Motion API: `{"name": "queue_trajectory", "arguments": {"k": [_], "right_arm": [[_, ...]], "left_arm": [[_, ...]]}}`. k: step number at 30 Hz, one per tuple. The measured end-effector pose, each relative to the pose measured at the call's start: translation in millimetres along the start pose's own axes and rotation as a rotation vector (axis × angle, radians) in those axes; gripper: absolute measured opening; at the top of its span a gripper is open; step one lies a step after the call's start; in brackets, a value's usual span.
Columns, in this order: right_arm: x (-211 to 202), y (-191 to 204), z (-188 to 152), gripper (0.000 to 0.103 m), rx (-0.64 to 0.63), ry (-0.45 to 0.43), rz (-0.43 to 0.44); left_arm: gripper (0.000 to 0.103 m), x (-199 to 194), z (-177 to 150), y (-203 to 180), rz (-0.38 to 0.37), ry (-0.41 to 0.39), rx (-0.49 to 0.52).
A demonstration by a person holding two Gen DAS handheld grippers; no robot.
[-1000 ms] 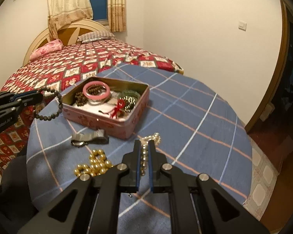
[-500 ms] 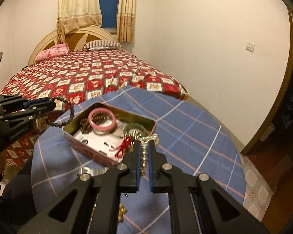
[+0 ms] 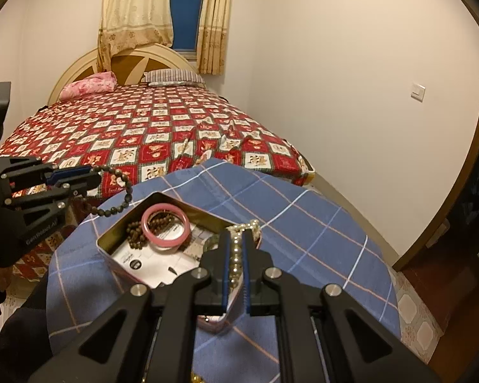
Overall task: Organize jewelry
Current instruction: 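Carry the grey beads and pearls into the pink tin and open both grippers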
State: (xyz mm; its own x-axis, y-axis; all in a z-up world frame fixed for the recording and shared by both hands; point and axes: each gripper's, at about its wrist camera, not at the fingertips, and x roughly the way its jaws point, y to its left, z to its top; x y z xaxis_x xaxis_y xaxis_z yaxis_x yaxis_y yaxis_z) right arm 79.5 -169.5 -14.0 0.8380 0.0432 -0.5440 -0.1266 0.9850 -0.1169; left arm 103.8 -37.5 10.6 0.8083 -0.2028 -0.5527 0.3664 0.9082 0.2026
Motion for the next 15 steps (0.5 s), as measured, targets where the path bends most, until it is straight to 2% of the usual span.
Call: {"name": "queue_trajectory", "arguments": {"k": [15], "right_arm": [[28,4,16,0.008,-0.018,0.011,0.024]], "left_arm": [[0.009,40,4,2,0.017,0.054,0.011]]}}
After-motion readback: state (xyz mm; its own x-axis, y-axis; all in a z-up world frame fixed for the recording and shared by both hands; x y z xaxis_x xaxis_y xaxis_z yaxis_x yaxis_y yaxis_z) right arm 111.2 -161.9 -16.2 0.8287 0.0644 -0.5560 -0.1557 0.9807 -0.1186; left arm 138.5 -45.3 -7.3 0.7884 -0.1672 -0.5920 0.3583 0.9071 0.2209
